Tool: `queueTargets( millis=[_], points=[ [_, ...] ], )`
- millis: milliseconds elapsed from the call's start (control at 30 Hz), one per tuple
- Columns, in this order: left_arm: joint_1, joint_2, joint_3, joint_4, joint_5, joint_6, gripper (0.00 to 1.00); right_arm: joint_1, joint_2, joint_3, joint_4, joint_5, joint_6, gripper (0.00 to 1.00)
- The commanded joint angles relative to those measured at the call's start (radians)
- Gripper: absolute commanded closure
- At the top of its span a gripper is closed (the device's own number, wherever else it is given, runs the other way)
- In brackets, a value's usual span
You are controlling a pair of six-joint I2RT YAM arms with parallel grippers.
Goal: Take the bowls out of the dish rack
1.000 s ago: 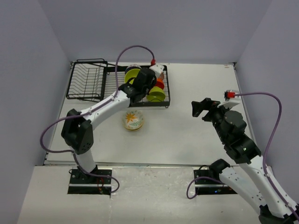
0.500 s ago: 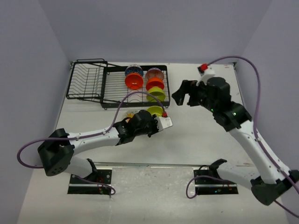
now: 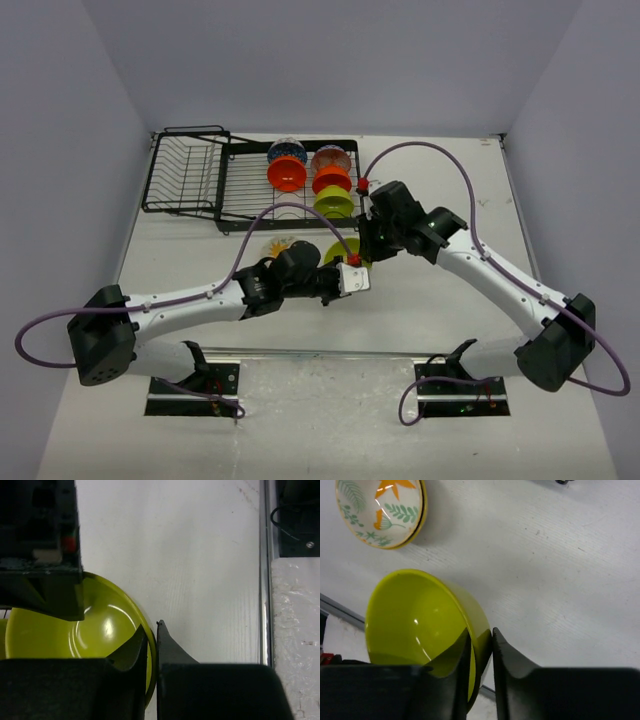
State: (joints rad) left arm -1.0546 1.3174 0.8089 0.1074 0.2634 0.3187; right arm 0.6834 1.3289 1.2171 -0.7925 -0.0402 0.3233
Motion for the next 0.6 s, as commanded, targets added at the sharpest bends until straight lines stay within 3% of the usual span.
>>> queueTargets(
  millis=[0,33,67,200,233,300,333,433,533,567],
  points=[
    [-0.001,-0.029,0.013,0.061,-0.018,0.02,1.0,0.01,0.006,-0.011,-0.03,0.037,0.008,0.83],
    [-0.001,-0.023,0.016,0.058,-0.026,0.019,1.0,0.01,0.004,-0.011,-0.024,0.037,0.011,0.97],
    [-0.001,-0.02,0.022,0.049,-0.029,0.016,1.0,0.011,0.003,-0.013,-0.019,0.037,0.013,1.0],
    [-0.001,-0.014,0.022,0.046,-0.09,-0.001,1.0,0.011,-0.023,-0.019,0.01,0.086,0.039,1.0],
    [-0.001,-0.012,0.024,0.046,-0.11,-0.007,0.94,0.01,-0.034,-0.024,0.028,0.118,0.043,1.0],
    [-0.001,-0.014,0.022,0.046,-0.197,-0.039,0.11,-0.001,-0.066,-0.043,0.064,0.157,0.06,1.0],
    [-0.001,-0.015,0.026,0.035,-0.231,-0.067,0.0,-0.045,-0.076,-0.056,0.079,0.181,0.071,1.0],
    [-0.001,-0.05,0.027,-0.011,-0.37,-0.143,0.0,-0.183,-0.132,-0.166,0.197,0.168,0.131,1.0],
    [-0.001,-0.116,0.023,-0.055,-0.594,-0.277,0.0,-0.219,-0.188,-0.313,0.369,0.212,0.229,1.0],
    [0.001,-0.133,0.026,-0.067,-0.728,-0.315,0.0,-0.219,-0.188,-0.342,0.407,0.218,0.273,1.0]
  ],
)
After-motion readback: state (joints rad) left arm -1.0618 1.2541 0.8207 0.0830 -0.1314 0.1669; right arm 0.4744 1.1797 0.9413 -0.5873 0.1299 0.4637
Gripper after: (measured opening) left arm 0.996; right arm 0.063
